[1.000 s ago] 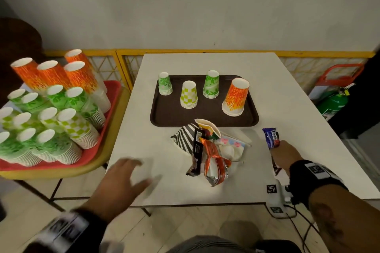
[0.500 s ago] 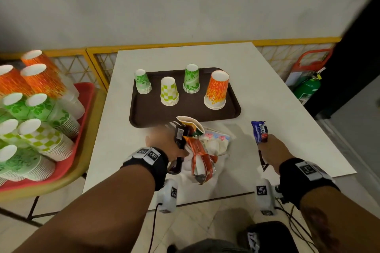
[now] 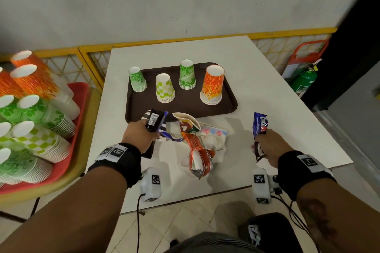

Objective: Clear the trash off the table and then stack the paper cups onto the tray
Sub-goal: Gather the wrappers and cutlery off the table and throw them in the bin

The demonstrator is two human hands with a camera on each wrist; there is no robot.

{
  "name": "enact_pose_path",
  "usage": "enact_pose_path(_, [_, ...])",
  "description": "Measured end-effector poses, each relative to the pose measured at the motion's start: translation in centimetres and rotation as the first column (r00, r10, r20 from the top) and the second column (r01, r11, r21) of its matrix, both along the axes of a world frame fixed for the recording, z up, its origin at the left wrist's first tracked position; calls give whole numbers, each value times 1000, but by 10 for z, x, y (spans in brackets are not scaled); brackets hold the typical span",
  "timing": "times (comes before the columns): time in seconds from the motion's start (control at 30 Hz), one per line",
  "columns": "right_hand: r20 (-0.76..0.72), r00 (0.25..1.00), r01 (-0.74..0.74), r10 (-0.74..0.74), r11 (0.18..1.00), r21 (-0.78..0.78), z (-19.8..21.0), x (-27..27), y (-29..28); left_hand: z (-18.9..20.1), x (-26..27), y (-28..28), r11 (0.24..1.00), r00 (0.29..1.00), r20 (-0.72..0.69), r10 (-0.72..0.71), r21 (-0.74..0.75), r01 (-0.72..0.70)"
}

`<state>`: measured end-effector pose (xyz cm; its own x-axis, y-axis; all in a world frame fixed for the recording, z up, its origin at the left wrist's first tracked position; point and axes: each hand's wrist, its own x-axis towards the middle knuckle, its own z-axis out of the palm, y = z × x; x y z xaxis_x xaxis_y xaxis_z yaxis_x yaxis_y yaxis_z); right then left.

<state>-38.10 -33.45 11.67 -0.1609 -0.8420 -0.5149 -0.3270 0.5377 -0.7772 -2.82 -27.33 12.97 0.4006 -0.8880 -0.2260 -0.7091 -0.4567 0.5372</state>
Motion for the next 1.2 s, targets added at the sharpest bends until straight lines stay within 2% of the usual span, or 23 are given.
enact_pose_path(0.13, [254,957,129,-140,990,61,12,-2,6,36,10,18,992,992,-100,82,-83,-90])
enact_pose_path(0.23, [362,909,188,-206,978,84,21,-16,14,72,-7,28,985,973,-232,19,-161,-58])
enact_pose_path(0.3, [416,878,222,-238,971,88,28,-31,24,99,-38,27,981,926,-354,-131,-183,69])
enact_pose_path(0.4, [488,805,325,-337,939,112,33,-67,44,121,-109,11,929,764,-530,-368,-178,324])
enact_pose_path(0.47, [498,766,393,-406,909,138,26,-99,64,117,-168,-1,846,679,-534,-505,-147,513])
enact_pose_path(0.53, [489,727,458,-483,871,178,11,-131,90,101,-234,-9,715,601,-482,-637,-79,695])
enact_pose_path(0.6, [460,691,514,-558,826,229,-11,-161,121,75,-299,-10,549,504,-452,-736,37,835])
enact_pose_path(0.67, [411,665,550,-623,781,295,-36,-185,153,35,-358,-5,372,414,-427,-804,180,910])
enact_pose_path(0.73, [341,653,560,-676,734,384,-70,-203,183,-17,-406,3,218,328,-354,-876,315,924])
enact_pose_path(0.8, [252,661,560,-707,688,462,-115,-215,207,-75,-440,10,117,261,-278,-924,444,888])
enact_pose_path(0.87, [167,688,544,-706,654,525,-168,-226,225,-134,-463,15,72,242,-226,-944,571,818])
enact_pose_path(0.93, [140,702,506,-698,628,592,-222,-234,236,-191,-478,18,77,276,-203,-939,658,749])
enact_pose_path(1.0, [106,749,452,-655,620,641,-267,-239,240,-241,-490,19,95,296,-168,-940,707,701])
enact_pose_path(1.07, [58,807,404,-588,621,671,-309,-243,243,-291,-501,21,77,280,-150,-948,747,660])
enact_pose_path(1.2, [73,842,335,-534,625,705,-368,-249,232,-378,-514,22,91,279,-113,-953,775,625])
